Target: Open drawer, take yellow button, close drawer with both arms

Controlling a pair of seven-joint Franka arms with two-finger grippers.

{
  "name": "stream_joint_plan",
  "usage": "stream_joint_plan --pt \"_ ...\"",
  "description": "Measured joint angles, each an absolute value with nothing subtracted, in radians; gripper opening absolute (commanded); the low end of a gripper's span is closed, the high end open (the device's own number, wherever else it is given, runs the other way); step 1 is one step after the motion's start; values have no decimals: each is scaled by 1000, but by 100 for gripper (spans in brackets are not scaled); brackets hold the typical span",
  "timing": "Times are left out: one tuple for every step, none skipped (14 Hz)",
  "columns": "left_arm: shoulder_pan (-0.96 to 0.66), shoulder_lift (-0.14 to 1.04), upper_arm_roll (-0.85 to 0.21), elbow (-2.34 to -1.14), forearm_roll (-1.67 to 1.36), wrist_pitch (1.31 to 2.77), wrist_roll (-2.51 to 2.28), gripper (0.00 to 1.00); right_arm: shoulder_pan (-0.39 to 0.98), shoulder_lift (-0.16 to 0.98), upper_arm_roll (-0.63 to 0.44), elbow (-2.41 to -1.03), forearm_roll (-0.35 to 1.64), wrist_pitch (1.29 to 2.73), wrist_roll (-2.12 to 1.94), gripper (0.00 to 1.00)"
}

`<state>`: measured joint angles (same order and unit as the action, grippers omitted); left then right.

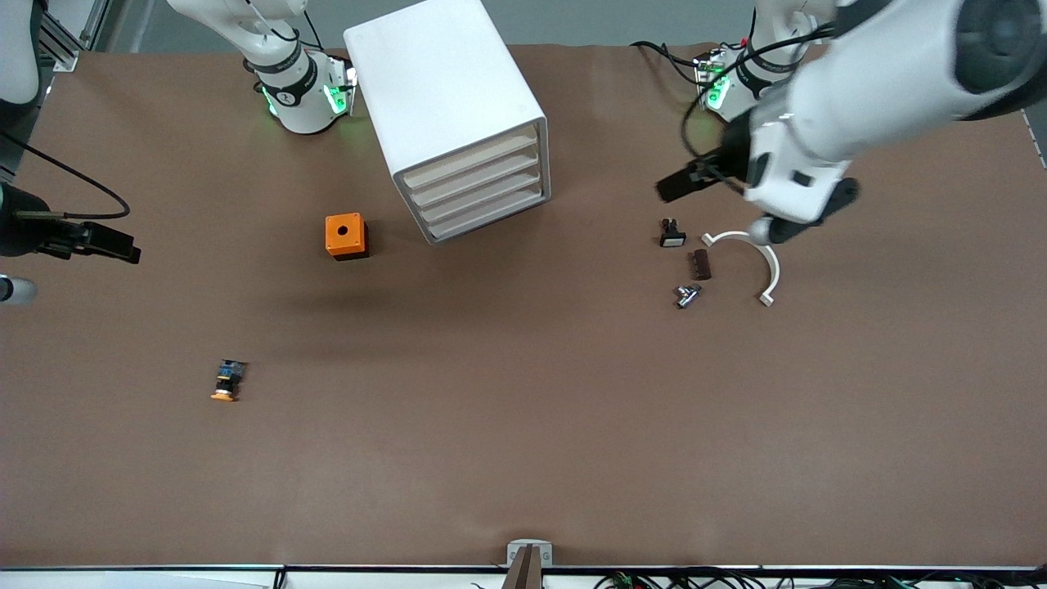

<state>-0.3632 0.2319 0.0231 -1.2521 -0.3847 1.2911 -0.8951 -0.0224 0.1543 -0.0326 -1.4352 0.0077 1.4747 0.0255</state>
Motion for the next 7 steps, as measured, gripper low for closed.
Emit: stream_joint_plan --pt "-314 222 23 -1258 -385 1260 -835 99 -24 137 -33 -1431 29 1473 26 100" --pt "-271 214 23 -1265 -385 1239 -782 99 -27 118 -33 -1432 49 1465 26 100" --pt "-231 209 24 -1269 -385 1223 -732 99 -36 99 -34 -1438 65 1456 27 100" --pt "-194 205 24 -1273 -384 1208 -687 99 -44 79 -34 -1452 73 1450 26 100" --pt "-161 201 25 -1280 -377 1192 -643 99 -48 57 -34 -1474 76 1447 25 100" --pt "-134 197 25 -1292 -356 1183 -599 99 -48 37 -33 -1497 77 1447 25 100" --pt "-117 190 25 -1310 -325 1178 -553 99 -48 20 -30 -1518 77 1447 23 100"
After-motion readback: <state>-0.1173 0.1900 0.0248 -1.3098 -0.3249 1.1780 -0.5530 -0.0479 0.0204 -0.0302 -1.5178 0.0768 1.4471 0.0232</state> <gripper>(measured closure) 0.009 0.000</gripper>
